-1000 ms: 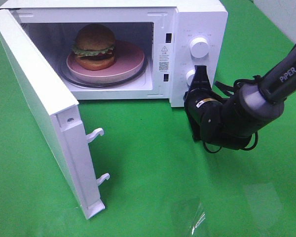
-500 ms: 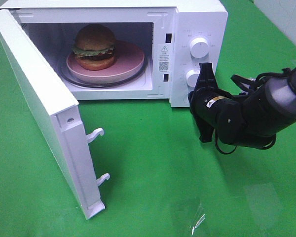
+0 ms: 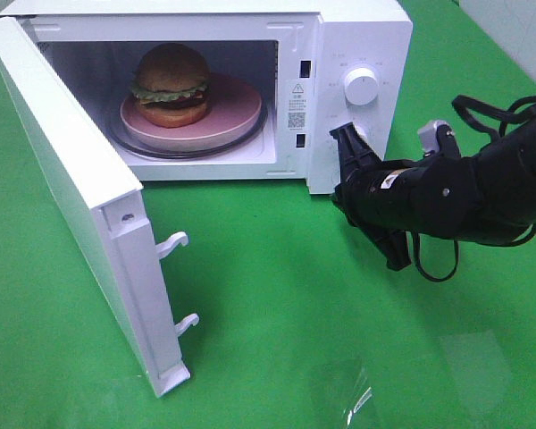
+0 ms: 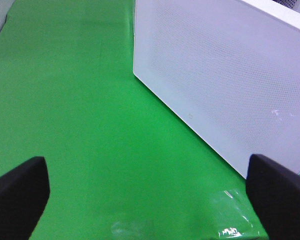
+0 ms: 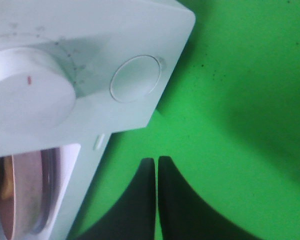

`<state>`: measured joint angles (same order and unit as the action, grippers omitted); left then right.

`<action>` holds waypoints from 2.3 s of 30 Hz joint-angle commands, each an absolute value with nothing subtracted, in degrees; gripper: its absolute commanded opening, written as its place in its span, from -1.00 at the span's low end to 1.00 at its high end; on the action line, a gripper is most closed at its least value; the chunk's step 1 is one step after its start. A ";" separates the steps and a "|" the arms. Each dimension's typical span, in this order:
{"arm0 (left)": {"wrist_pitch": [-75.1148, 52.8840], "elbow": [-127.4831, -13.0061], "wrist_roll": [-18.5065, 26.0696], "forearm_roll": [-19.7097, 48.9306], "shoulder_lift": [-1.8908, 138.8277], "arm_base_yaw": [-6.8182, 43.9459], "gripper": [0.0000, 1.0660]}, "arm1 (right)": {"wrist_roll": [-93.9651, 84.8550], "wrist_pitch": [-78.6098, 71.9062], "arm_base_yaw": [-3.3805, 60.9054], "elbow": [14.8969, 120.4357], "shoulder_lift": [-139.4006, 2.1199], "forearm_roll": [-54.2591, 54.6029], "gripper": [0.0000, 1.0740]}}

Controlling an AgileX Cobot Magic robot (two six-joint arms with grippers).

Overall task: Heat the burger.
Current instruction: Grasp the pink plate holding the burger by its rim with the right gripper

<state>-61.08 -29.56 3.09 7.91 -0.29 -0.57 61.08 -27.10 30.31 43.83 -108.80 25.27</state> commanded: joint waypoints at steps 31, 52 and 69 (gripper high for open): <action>-61.36 -29.62 2.81 8.08 -0.57 -0.74 0.88 | 18.16 13.92 30.08 46.47 -94.02 17.30 -0.87; -61.36 -29.62 2.81 8.08 -0.57 -0.74 0.88 | -3.27 39.82 30.08 58.61 -94.02 4.07 -0.63; -61.36 -29.62 2.81 8.08 -0.57 -0.74 0.88 | -33.00 39.19 30.08 58.61 -94.02 4.07 -0.01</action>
<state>-61.08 -29.56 3.09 7.91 -0.29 -0.57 -27.44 39.13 30.31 58.10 -94.54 4.18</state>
